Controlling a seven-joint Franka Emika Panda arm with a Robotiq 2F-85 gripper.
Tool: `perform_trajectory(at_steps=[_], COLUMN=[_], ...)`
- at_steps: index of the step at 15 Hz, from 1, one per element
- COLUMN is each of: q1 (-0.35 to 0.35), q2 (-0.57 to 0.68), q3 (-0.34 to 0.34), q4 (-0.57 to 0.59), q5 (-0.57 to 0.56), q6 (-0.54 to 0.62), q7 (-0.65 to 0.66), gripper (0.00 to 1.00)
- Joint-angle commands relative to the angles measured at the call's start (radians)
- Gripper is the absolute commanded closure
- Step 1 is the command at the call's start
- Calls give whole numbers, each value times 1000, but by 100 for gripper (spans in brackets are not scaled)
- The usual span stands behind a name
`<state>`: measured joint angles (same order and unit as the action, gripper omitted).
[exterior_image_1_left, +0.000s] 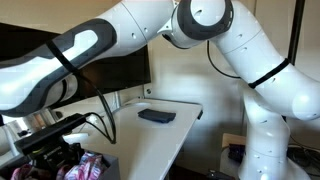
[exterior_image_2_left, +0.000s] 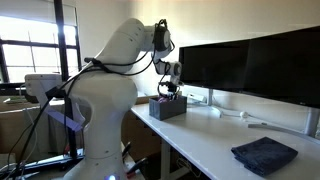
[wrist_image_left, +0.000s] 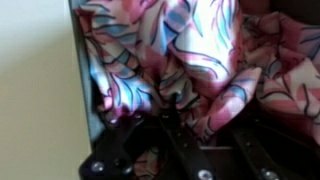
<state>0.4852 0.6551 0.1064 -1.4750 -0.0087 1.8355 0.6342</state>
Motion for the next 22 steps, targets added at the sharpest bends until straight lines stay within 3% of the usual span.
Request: perform_trajectory(at_steps=[1,2,4,11,22], q1=[1,-2,-7,13,52], q2=[32,29,21,-45,-143], q3=[-11,-14,-16,5,0], q4=[25,33,45,-26,-45], q5=[-29,-30,-27,-24,-129], q6=[13,11,-6,21,47], q7=[38,38,30,24,64], gripper=[93,54,49,3,0])
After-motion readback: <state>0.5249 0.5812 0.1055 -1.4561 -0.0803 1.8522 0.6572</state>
